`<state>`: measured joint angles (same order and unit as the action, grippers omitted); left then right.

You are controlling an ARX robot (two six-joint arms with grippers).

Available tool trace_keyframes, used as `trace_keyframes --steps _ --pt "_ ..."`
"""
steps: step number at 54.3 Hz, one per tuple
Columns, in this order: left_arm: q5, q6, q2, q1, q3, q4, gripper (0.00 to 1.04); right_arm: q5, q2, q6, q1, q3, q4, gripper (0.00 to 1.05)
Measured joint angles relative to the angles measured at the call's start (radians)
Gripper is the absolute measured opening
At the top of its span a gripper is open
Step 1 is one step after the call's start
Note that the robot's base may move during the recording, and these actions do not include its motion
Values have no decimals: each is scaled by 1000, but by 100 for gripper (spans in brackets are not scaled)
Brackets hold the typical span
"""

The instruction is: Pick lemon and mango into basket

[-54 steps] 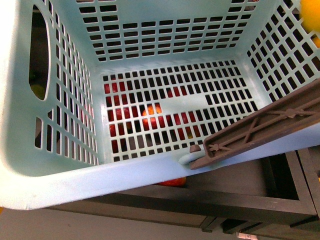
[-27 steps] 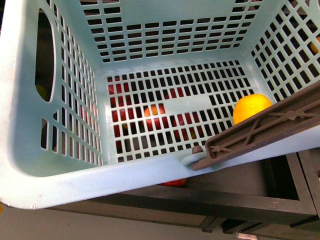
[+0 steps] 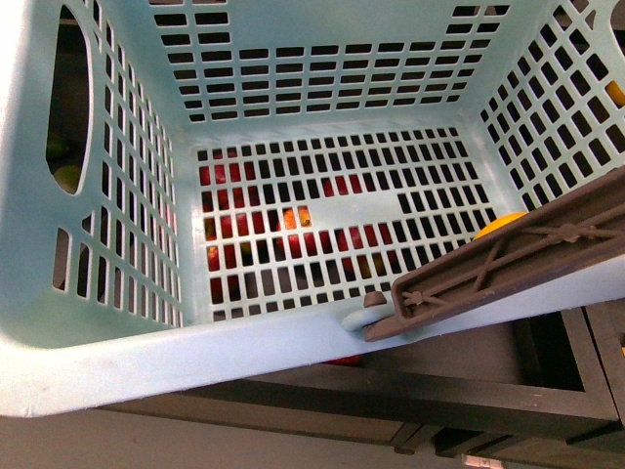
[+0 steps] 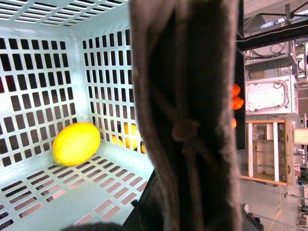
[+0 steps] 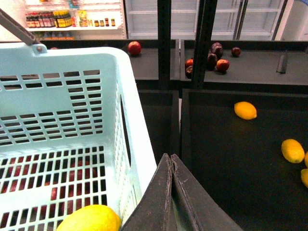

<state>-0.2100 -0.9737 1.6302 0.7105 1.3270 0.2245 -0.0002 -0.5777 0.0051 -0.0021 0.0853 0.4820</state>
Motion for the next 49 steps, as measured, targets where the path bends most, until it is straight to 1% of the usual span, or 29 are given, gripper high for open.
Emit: trace_keyframes --steps 8,10,11,18,25,26,28,29,35,37,42,49 --pt "5 0 0 0 0 0 4 0 64 0 0 -21 -40 2" --pt "5 1 0 -1 0 0 4 0 72 -2 0 -26 -43 6" --pt "5 1 0 -1 0 0 4 0 81 -2 0 -29 -45 16" --pt "1 1 0 0 0 0 4 0 82 -2 0 -29 -45 34" --pt "1 0 0 0 0 0 4 0 82 -2 0 -29 -45 57" --pt "1 0 0 0 0 0 4 0 82 -2 0 -29 -45 58" --pt "2 1 0 -1 0 0 4 0 82 -2 0 -29 -45 65" --pt "3 1 0 -1 0 0 4 0 82 -2 0 -29 -45 70" --pt "3 1 0 4 0 0 4 4 82 -2 0 -29 -45 94" --pt "1 2 0 9 0 0 4 5 82 -1 0 -29 -45 98" --pt "-20 -6 0 10 0 0 4 3 82 -2 0 -29 -45 96" --pt "-2 0 0 8 0 -1 4 3 84 -2 0 -30 -46 96"
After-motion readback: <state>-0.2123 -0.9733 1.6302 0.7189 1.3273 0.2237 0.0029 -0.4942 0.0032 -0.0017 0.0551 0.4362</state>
